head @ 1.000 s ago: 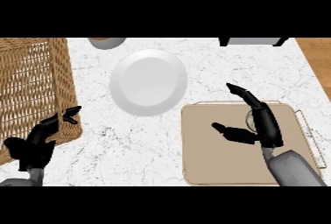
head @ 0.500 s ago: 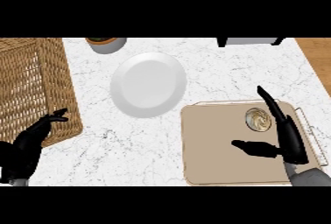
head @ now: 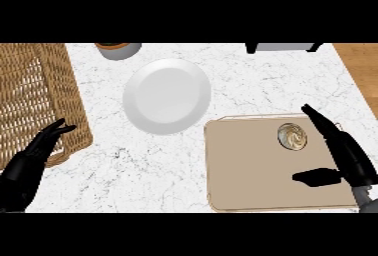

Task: Pick the cupcake from the tray and place it in the plate

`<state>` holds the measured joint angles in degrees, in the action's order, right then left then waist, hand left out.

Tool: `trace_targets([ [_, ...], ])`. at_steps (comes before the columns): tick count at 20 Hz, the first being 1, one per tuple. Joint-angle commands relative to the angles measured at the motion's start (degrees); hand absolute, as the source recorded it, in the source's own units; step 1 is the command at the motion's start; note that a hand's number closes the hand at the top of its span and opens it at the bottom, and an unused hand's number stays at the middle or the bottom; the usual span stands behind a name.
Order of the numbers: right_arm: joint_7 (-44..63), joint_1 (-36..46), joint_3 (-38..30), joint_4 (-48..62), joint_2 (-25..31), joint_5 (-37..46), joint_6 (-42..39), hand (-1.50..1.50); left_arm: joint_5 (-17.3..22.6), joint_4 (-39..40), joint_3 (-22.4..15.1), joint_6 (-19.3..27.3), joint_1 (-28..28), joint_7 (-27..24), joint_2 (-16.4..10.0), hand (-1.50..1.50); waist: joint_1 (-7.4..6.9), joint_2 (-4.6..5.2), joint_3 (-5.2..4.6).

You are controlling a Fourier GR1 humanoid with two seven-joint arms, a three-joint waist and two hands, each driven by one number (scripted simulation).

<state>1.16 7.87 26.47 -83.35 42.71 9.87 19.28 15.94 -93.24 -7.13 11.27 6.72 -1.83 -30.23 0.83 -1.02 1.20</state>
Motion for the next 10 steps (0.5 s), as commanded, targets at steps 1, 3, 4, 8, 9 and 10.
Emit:
trace_targets([
  [1,11.92,2.19,3.11,-4.3,1.95,2.97,-4.84,-1.5,0.6,6.99,-1.34,-3.03,-3.89,-3.66,3.21,0.0,0.46,1.13,-1.52],
  [3,14.14,1.8,2.32,-4.29,1.59,1.89,-6.4,-1.5,-1.65,5.95,-2.92,-1.2,-4.62,-3.47,5.01,0.0,0.26,1.12,-1.35],
  [4,14.39,0.83,2.2,-5.11,3.71,1.83,-7.8,-1.5,-0.06,8.18,-1.37,-3.71,-3.84,-4.8,3.95,0.0,0.58,1.14,-1.4],
  [8,18.25,4.47,0.54,-2.67,5.04,2.17,-11.58,-1.5,-2.29,8.93,-2.72,-2.68,-4.22,-6.75,6.29,0.0,-0.23,1.31,-1.31],
  [9,22.74,5.02,2.12,-6.64,3.8,3.09,-11.95,-1.5,-1.53,11.5,-1.44,-2.82,-8.82,-4.45,5.93,0.0,0.58,1.3,-1.36],
  [10,21.76,4.4,1.62,-4.71,4.15,2.84,-12.32,-1.5,-2.14,11.18,-2.04,-2.59,-7.34,-4.47,6.29,0.0,0.23,1.32,-1.31],
])
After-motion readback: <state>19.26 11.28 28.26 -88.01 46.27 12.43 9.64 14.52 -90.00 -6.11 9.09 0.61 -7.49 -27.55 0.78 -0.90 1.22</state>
